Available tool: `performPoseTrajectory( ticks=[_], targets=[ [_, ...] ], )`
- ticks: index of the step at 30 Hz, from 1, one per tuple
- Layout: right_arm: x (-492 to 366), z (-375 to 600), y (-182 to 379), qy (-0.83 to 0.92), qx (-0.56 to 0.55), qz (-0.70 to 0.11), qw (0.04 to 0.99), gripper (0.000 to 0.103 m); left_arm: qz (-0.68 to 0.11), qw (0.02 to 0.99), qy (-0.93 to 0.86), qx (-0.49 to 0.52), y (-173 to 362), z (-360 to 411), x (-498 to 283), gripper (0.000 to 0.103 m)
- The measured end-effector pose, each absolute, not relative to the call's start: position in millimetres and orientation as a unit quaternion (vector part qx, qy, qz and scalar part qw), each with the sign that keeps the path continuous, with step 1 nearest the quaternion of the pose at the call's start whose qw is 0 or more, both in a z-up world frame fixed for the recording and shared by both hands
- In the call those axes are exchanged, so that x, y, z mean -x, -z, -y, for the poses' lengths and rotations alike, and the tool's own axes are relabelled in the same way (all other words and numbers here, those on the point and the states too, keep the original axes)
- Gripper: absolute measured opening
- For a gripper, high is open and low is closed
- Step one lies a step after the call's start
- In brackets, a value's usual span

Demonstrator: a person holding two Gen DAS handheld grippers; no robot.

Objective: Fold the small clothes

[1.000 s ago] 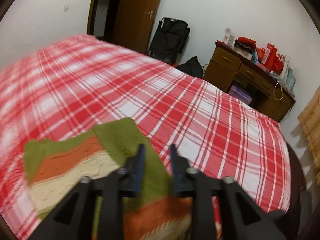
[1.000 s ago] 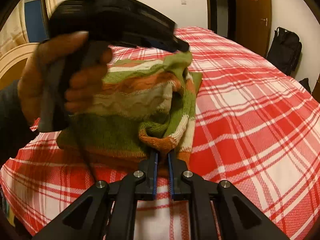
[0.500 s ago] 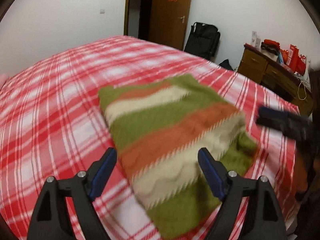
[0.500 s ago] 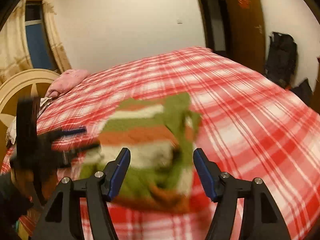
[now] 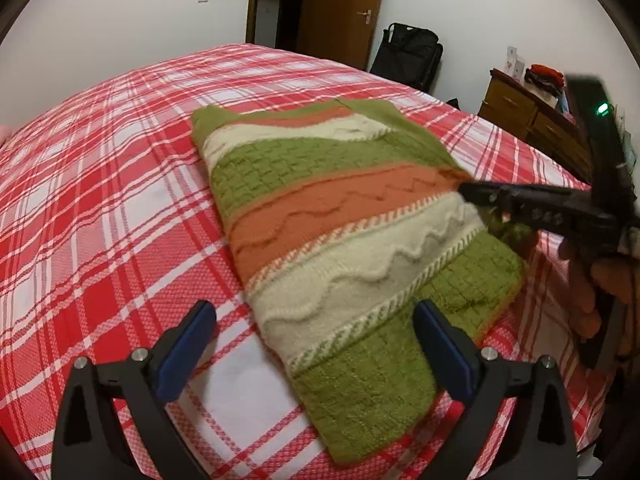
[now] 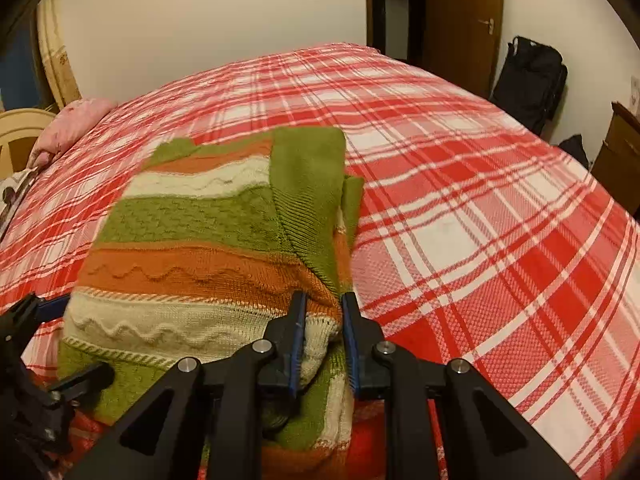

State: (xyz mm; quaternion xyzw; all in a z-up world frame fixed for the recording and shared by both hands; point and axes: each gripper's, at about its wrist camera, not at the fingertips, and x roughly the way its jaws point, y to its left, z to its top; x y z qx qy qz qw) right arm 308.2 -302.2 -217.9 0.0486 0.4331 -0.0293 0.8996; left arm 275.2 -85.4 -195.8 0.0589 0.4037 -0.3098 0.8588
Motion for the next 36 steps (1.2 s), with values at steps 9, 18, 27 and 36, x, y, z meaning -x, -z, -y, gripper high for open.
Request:
performPoseTrajectory(
  ticks=[9,18,27,36],
  targets=[
    [-265.4,265.8,195.4,-0.029,-0.022,-0.412,0.91,0.028,-0.413,0.855,0.311,-0.046,201.3,80.4,-278.0,0.103],
    [-255.8,279.4,227.4,0.009,-0.034,-0.467,0.884,0.025,-0.418,0.852,0.313,-0.049,203.1,80.7,-275.5,0.103],
    [-252.7,282.3,227.5,0.005,-0.031,-0.477,0.878,0.025,-0.416,0.854,0.308,-0.049,203.0,78.4,-272.7,0.103],
    [-304.0,268.8,156.5,-0.098,-0.081,-0.393,0.911,0.032,-0.413,0.855,0.313,-0.022,202.4,68.6,-273.6,0.103]
  ],
)
